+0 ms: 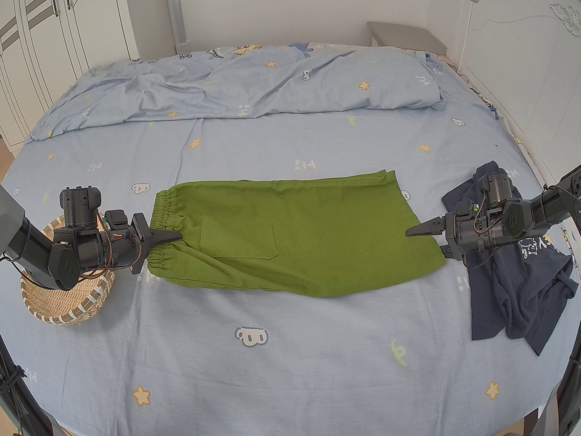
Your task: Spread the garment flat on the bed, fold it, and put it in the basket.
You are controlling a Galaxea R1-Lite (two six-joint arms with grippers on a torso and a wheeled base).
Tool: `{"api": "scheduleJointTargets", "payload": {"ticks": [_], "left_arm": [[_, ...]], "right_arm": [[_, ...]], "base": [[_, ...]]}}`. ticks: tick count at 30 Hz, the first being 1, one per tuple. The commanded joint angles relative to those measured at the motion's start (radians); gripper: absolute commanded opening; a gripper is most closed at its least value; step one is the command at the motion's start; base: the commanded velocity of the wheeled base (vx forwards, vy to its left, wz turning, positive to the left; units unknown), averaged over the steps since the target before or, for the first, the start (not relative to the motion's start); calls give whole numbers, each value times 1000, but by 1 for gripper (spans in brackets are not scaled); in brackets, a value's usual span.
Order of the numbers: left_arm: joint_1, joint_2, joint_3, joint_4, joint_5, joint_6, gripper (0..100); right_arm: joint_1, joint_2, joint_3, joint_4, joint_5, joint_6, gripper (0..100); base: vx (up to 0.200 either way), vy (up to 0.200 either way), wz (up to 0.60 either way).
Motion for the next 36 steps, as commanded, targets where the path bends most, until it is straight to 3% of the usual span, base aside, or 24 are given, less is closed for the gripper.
{"api": "scheduleJointTargets", "payload": {"ticks": [1, 8, 9, 25, 36], "left_arm": [[-1, -1, 2, 0, -1, -1, 0], [-1, -2, 2, 0, -1, -1, 0], [-1, -2, 2, 0, -1, -1, 0], [4, 2, -6, 9, -2, -1, 0], [37, -84, -68, 259, -59, 10, 0]], "right_arm": [[-15, 38, -27, 10, 52, 24, 100], [-38, 56, -62, 21, 95, 67, 100], [-40, 56, -64, 21, 95, 67, 0], [-56, 68, -71, 21, 93, 66, 0], [-46, -159, 22, 119, 93, 57, 0]], "base": [[0, 0, 0], [0, 0, 0], [0, 0, 0], [0, 0, 0], [0, 0, 0]]}}
